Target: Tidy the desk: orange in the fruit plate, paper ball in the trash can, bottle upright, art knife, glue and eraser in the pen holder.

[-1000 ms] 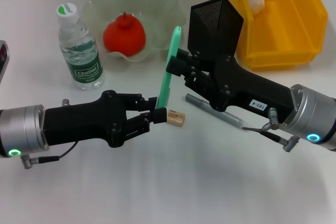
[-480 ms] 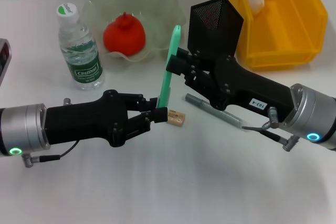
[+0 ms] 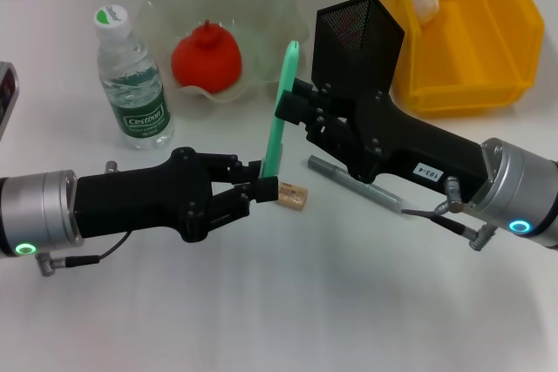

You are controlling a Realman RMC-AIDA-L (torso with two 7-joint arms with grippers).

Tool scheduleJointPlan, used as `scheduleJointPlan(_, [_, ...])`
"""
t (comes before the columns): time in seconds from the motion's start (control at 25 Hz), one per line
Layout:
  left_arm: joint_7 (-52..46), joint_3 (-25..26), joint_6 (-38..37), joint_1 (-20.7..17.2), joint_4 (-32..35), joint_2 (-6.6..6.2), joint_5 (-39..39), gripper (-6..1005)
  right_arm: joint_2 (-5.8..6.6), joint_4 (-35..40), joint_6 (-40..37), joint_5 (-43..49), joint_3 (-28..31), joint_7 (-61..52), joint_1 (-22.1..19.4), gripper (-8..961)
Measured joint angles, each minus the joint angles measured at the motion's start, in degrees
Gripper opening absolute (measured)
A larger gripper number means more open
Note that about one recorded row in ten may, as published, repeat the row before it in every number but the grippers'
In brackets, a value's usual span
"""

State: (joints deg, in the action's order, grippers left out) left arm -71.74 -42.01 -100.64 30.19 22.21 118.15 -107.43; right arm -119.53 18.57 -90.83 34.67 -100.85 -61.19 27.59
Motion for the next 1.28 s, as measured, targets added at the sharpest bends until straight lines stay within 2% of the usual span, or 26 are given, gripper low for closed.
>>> scheduleJointPlan(0.56, [-0.2, 0.0, 0.0, 0.6, 0.0, -0.12, 0.1, 211, 0.00, 0.0, 2.0, 0.0, 0.0, -0.4, 0.3, 257])
scheduleJointPlan(0.84, [-0.2, 0.0, 0.5, 0.6, 0.1, -0.12, 0.1, 207, 0.00, 0.0, 2.1, 0.1, 0.4, -0.4, 0.0, 566])
scheduleJointPlan(1.28, [-1.5, -0.1, 0.5, 0.4, 1.2, -0.26, 0.0, 214, 0.25, -0.8, -1.4, -0.2, 0.9, 1.5, -1.0, 616])
